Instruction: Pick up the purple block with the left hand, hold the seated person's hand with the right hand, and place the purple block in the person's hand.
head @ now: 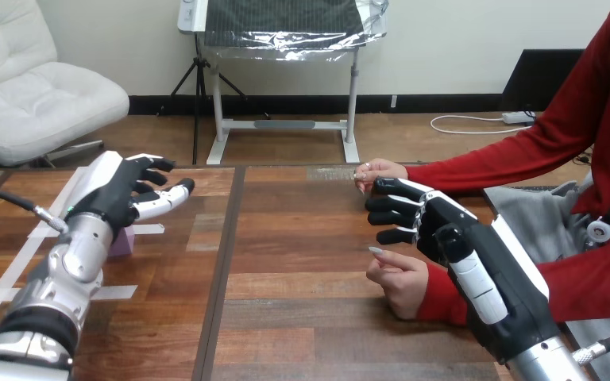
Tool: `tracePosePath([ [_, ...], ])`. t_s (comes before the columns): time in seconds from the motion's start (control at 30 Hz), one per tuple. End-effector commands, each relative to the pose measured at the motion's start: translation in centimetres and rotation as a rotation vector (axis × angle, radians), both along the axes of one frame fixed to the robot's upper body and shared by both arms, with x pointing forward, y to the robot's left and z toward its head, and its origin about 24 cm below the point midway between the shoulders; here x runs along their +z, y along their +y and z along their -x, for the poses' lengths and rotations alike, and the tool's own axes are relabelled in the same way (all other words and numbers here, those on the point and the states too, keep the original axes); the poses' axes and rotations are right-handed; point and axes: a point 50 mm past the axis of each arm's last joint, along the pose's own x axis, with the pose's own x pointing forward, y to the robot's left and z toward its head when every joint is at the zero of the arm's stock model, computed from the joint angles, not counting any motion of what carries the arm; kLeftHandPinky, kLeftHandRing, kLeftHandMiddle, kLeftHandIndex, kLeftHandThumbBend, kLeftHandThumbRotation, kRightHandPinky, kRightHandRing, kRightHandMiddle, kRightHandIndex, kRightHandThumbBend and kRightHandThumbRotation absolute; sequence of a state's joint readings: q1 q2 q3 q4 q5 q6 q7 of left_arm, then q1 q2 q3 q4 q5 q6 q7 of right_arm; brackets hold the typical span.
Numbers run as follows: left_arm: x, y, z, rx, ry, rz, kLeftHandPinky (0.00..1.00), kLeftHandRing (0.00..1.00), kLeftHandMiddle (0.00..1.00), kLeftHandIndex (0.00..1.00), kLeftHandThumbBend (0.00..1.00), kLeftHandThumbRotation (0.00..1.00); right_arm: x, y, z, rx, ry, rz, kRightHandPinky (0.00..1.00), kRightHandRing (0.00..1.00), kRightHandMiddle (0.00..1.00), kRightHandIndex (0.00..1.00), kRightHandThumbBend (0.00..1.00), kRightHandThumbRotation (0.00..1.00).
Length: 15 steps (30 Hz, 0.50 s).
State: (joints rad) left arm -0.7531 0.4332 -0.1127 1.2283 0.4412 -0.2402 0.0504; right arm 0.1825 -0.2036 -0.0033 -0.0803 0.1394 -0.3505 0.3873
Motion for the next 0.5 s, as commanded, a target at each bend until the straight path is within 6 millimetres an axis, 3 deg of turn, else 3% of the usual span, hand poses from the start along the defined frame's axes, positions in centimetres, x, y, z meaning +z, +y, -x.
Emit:
tracePosePath([
  [0.0,4.39,0.43,-2.18,0.021,-0.112,-0.060,0.73,0.80,0.80,0.81,0.50,0.50,2.34,0.01,-0.57,0.015,-0.105,0.007,0.72,0.78,0.79,0.81,0.89,0.94],
  [0.47,4.13,1.20,-2.06,0.070,-0.075,-0.104,0.74,0.81,0.82,0.81,0.51,0.47,2.40,0.00,-0.48,0.016,-0.109,0.024,0.73,0.78,0.79,0.81,0.88,0.96],
])
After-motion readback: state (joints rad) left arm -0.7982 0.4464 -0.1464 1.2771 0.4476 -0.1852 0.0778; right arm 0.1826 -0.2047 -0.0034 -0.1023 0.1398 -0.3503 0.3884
